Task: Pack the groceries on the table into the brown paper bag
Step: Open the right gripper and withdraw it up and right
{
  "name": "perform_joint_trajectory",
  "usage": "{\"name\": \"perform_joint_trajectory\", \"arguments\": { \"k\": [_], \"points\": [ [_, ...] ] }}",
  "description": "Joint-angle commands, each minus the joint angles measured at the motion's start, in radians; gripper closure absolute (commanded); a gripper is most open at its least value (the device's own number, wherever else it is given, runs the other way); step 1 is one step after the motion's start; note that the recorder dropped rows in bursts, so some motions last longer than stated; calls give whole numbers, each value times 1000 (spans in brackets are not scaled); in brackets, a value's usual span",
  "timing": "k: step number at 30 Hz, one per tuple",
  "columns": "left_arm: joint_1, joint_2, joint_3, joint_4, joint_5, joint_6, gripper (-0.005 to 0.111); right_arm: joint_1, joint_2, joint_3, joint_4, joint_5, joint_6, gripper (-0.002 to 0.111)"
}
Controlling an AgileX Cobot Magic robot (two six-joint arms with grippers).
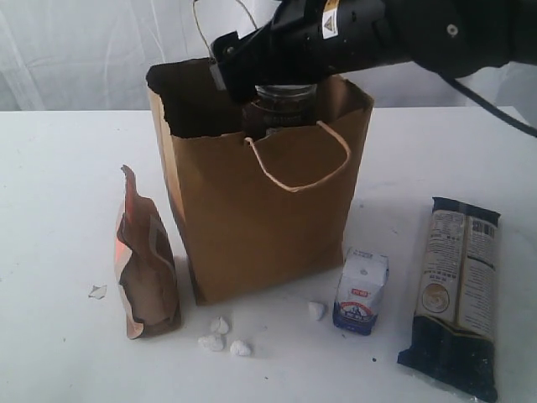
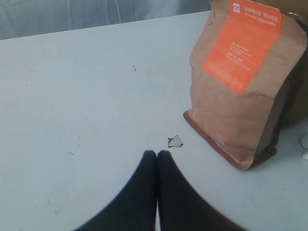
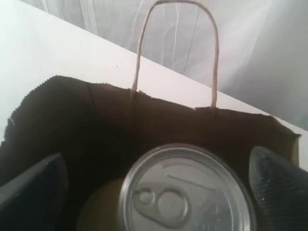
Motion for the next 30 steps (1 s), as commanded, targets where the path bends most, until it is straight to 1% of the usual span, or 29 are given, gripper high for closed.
{"name": "perform_joint_trajectory", "arguments": {
  "k": [1,10,20,23,27,28,29,30],
  "points": [
    [3,-9,4,-3,2,-3,106,0,-43,-5,-18,-17,-6,14],
    [3,-9,4,-3,2,-3,106,0,-126,-5,-56,4,-6,14],
    [3,-9,4,-3,2,-3,106,0,-141,-5,-64,4,-6,14],
    [3,-9,4,-3,2,-3,106,0,-180,-5,-98,28,4,14],
    [3,-9,4,-3,2,-3,106,0,-275,-5,-202,195,78,14],
    [3,-9,4,-3,2,-3,106,0,-314,-5,-241,298,125,16],
    [3,-9,4,-3,2,-3,106,-2,-334,-5,-259,360,147,19],
    [3,-9,4,-3,2,-3,106,-17,-370,-5,-266,473,172,24]
  ]
}}
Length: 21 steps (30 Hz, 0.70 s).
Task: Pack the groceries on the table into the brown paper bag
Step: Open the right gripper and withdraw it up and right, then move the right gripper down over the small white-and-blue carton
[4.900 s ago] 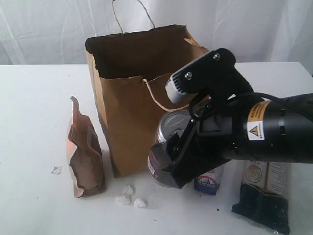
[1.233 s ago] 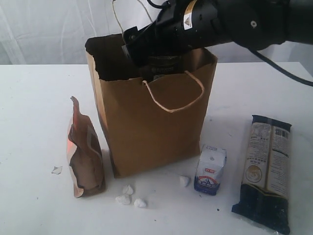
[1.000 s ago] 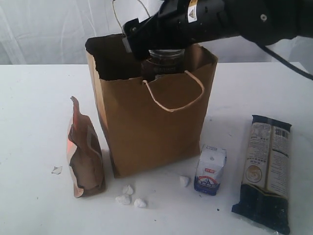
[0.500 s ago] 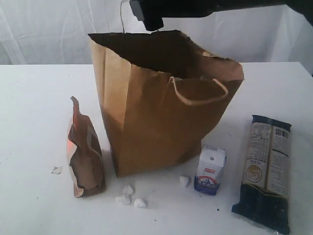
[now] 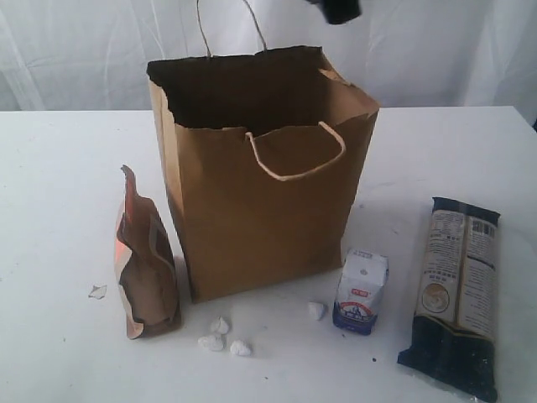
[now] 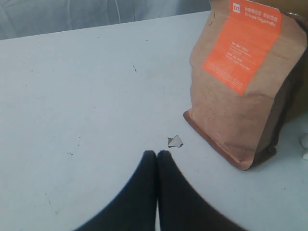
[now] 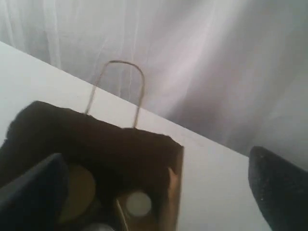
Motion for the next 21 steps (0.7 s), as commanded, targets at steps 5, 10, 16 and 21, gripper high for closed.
{"name": "perform_joint_trajectory", "arguments": {
  "k": [5,10,16,21],
  "points": [
    [3,-9,4,-3,2,-3,106,-53,-225,51,-65,531,82,31],
    [3,-9,4,-3,2,-3,106,-53,-342,224,-15,650,84,31],
    [3,-9,4,-3,2,-3,106,-53,-355,407,144,530,171,31],
    [3,-9,4,-3,2,-3,106,-51,-346,492,293,446,117,31]
  ]
}}
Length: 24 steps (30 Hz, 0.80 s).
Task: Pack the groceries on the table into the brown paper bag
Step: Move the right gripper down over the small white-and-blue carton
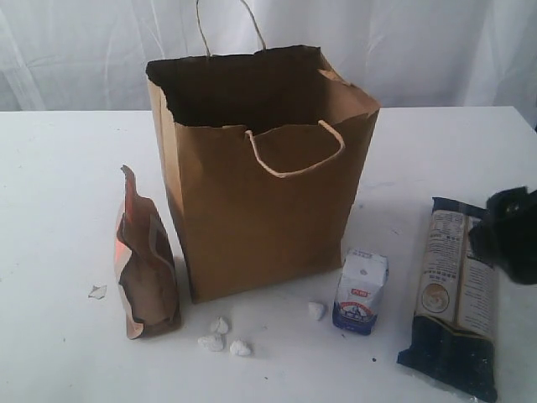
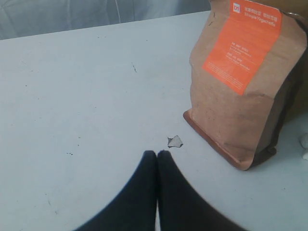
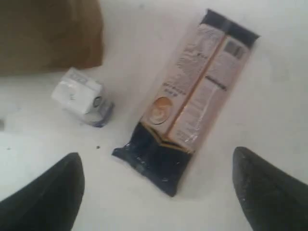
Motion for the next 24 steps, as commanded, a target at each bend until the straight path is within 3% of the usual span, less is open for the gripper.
{"name": "perform_joint_trajectory", "arguments": {
  "k": [1,5,13,24],
  "points": [
    [3,-9,4,-3,2,-3,106,-6,1,86,67,-71,-35,31],
    [3,-9,4,-3,2,-3,106,-6,1,124,27,-92,-80,31],
    [3,-9,4,-3,2,-3,106,-6,25,159,164,-219,-534,31],
    [3,-9,4,-3,2,-3,106,-6,263,160,275,-381,-888,31]
  ]
}}
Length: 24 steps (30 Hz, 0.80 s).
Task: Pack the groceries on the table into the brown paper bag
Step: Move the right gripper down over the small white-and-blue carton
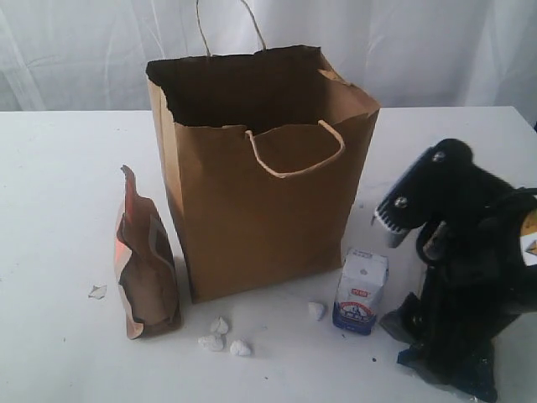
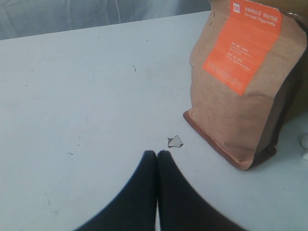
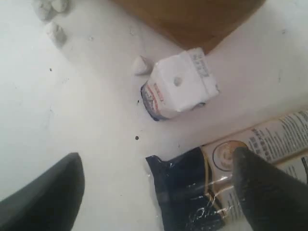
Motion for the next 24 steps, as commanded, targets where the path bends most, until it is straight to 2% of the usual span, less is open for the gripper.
{"name": "perform_joint_trajectory", "arguments": {
  "k": [1,8,20,24],
  "points": [
    [3,-9,4,-3,2,-3,106,-6,113,4,8,-67,-123,31],
    [3,-9,4,-3,2,-3,106,-6,211,4,8,-223,-173,31],
    [3,-9,4,-3,2,-3,106,-26,317,4,8,-309,-240,31],
    [3,-9,4,-3,2,-3,106,-35,349,4,8,-313,-272,38]
  ]
}}
